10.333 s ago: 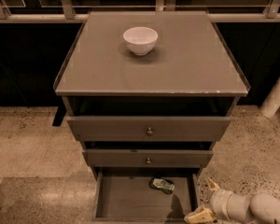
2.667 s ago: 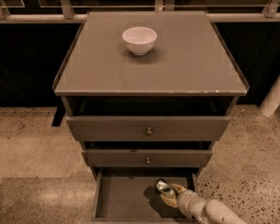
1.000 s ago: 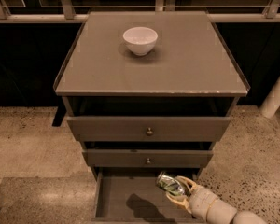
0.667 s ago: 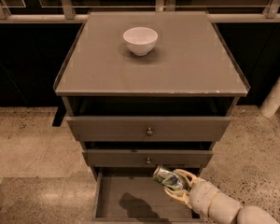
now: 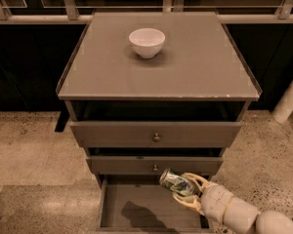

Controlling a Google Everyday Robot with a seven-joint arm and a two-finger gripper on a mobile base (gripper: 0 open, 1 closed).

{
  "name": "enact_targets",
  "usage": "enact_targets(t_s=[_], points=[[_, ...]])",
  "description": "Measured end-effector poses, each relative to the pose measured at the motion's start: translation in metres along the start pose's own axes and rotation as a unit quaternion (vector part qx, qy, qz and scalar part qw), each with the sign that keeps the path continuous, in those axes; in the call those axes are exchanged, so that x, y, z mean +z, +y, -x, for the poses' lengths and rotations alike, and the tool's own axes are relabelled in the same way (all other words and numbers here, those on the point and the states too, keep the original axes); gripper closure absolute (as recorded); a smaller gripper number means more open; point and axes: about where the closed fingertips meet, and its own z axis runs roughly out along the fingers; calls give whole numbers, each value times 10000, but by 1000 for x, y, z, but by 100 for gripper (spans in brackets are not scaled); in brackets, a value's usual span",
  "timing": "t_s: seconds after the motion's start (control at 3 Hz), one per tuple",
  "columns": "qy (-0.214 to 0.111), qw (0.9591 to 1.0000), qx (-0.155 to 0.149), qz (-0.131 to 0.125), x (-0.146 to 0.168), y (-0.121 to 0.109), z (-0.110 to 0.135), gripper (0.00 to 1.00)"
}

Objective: Pick green can from bottom drawer and place on counter

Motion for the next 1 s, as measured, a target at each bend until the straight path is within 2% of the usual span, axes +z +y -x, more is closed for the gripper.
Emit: enact_targets(t_s=[0.33,0.67,1.0], points=[[-310,9980,-526,165,-29,-22,61,100],[-587,9918,-1095,310,-57,-48,109,100],[-990,9825,-1521,420,-69,-80,140,100]])
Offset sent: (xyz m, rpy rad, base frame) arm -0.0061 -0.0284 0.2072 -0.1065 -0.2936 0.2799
